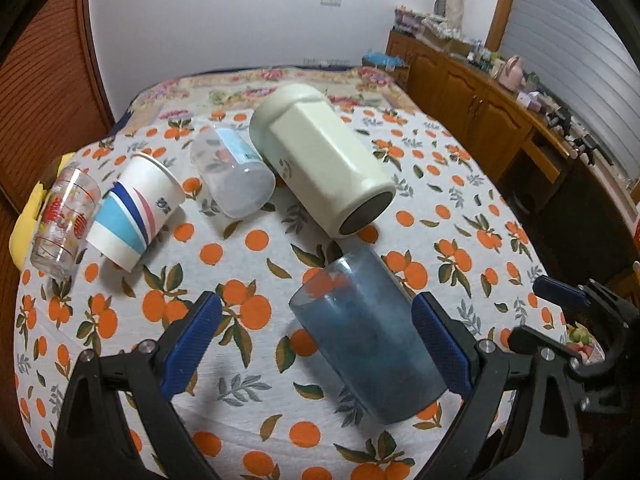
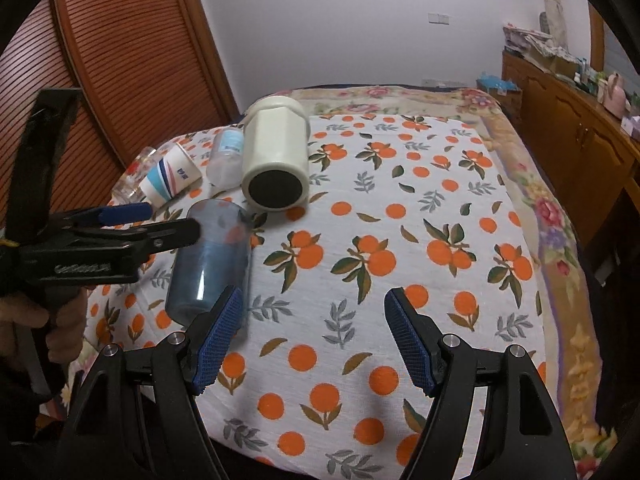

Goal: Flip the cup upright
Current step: 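Grasp the blue-grey cup with the left gripper while the right gripper releases it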

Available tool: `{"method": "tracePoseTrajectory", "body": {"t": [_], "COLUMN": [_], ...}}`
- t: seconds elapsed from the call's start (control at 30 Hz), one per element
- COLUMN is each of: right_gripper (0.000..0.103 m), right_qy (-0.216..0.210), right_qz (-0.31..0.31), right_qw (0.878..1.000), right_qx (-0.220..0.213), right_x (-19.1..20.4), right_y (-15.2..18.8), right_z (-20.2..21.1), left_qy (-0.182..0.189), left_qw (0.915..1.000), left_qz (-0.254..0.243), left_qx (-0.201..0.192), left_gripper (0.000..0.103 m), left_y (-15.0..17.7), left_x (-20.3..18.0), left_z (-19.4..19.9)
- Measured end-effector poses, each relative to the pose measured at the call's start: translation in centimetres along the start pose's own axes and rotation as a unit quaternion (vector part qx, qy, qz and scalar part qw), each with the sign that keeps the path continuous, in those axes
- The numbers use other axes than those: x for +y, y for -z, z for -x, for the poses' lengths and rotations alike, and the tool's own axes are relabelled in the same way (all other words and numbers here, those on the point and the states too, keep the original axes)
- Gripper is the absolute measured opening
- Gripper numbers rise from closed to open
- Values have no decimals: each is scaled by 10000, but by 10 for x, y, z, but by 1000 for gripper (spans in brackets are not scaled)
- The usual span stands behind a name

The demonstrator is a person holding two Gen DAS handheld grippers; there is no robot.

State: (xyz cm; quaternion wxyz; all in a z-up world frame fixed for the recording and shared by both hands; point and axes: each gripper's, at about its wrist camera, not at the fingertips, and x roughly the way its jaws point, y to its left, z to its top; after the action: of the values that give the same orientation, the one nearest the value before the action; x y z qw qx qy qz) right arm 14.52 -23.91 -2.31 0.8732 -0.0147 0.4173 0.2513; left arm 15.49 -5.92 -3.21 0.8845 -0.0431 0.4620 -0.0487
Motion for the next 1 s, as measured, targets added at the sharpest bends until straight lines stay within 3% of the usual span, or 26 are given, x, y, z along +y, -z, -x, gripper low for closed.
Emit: {"method": "tracePoseTrajectory", "body": {"t": [0.4, 0.57, 0.93, 1.0], "right_gripper": [75, 75, 75, 75], "right_qy": [-122, -102, -87, -79], "right_qz": [-77, -62, -110, -125], "right_qw": [9998, 9998, 9999, 9998], "right_qx": [-117, -126, -83, -92], "right_x": [-2, -2, -4, -6], "right_y": [2, 3, 4, 4], "right_z": [3, 5, 1, 1], "left_qy": [167, 449, 1159, 1175], "left_qw": [9949, 9900, 9767, 9777], "left_qz": [434, 612, 823, 795], "left_qx": [896, 1190, 1609, 1547], "left_gripper": [97, 97, 76, 73], "left_y": [-16, -14, -12, -13], "left_x": [3, 6, 2, 1], "left_z": [-26, -33, -49, -50]}}
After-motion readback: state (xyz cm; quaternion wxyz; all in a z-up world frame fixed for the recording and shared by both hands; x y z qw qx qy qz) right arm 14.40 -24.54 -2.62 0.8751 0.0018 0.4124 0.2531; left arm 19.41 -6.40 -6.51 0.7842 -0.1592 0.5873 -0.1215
